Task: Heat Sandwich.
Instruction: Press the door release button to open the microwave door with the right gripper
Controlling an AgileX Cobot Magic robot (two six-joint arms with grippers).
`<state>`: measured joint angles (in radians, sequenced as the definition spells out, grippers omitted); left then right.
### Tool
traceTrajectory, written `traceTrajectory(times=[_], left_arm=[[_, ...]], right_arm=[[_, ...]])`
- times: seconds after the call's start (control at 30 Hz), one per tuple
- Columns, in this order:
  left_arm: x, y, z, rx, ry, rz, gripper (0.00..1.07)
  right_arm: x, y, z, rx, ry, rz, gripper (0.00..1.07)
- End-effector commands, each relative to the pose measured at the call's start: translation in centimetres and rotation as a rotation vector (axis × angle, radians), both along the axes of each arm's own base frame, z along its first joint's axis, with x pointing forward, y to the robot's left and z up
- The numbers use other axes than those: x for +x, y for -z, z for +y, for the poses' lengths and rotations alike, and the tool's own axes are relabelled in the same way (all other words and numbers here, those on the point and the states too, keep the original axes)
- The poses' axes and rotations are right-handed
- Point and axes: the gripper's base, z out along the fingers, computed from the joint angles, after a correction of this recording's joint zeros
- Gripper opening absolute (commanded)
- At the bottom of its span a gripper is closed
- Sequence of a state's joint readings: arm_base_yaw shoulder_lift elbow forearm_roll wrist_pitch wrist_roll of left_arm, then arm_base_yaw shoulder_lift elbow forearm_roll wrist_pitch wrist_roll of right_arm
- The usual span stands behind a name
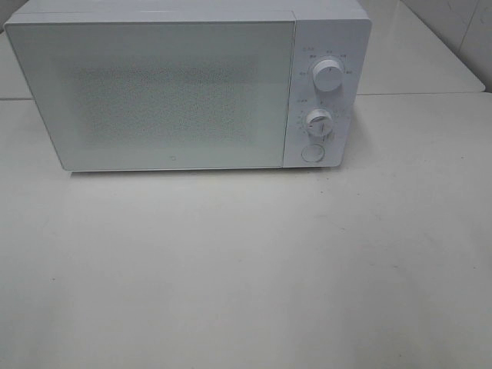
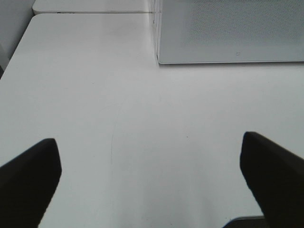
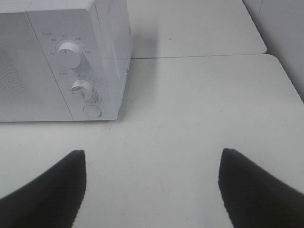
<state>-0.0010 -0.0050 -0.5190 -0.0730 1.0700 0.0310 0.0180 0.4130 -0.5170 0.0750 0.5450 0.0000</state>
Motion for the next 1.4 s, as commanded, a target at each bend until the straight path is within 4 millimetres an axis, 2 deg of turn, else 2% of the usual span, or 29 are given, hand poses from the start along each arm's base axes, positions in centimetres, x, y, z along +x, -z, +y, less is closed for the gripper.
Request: traceTrajectory(times=[0.03, 0.13, 0.17, 0.27, 0.47, 0.7, 0.83, 0.87, 1.0, 1.03, 1.17, 1.4], left_arm=[[-0.2, 0.1, 0.0, -0.007, 0.005, -0.015, 0.98], [-0.2, 0.1, 0.0, -0.007, 0.005, -0.015, 0.98], [-0.2, 0.1, 0.0, -0.007, 0.005, -0.015, 0.98], [-0.2, 0.1, 0.0, -0.007, 0.005, -0.015, 0.98], [-0.2, 0.1, 0.0, -0.007, 0.005, -0.015, 0.98], [-0.2, 0.1, 0.0, -0.007, 0.005, -0.015, 0.98], [-0.2, 0.1, 0.0, -0.007, 0.005, -0.015, 0.98], [-0.2, 0.1, 0.0, -0.007, 0.005, -0.015, 0.98], [-0.2, 0.1, 0.0, -0.007, 0.005, -0.015, 0.98], [-0.2, 0.1, 0.0, -0.007, 0.005, -0.015, 0.98], [-0.2, 0.1, 0.0, -0.007, 0.005, -0.015, 0.98], [-0.2, 0.1, 0.0, -0.007, 0.005, -0.015, 0.98]], right_arm=[[1.5, -0.4, -0.2, -0.015, 0.013, -0.044, 0.75], [2.4, -0.4, -0.2, -0.015, 0.016, -0.047, 0.75], [3.4, -0.3, -0.2, -0.015, 0.019, -0.048, 0.75], [4.3, -0.1, -0.2, -0.014, 0.022, -0.047, 0.75], [7.4, 0.7, -0.2, -0.014, 0.031, -0.051, 0.75], [9.5, 1.2, -0.3, -0.037, 0.033, -0.083, 0.75], [11.0, 2.7, -0.4, -0.043, 0.038, -0.116, 0.75], [11.0, 2.7, -0.4, -0.043, 0.038, -0.116, 0.75], [11.7, 5.3, -0.4, -0.046, 0.049, -0.217, 0.75], [11.7, 5.3, -0.4, -0.046, 0.049, -0.217, 0.75], [11.8, 7.3, -0.6, -0.039, 0.073, -0.268, 0.75], [12.7, 9.2, -0.1, -0.046, 0.058, -0.243, 0.75]])
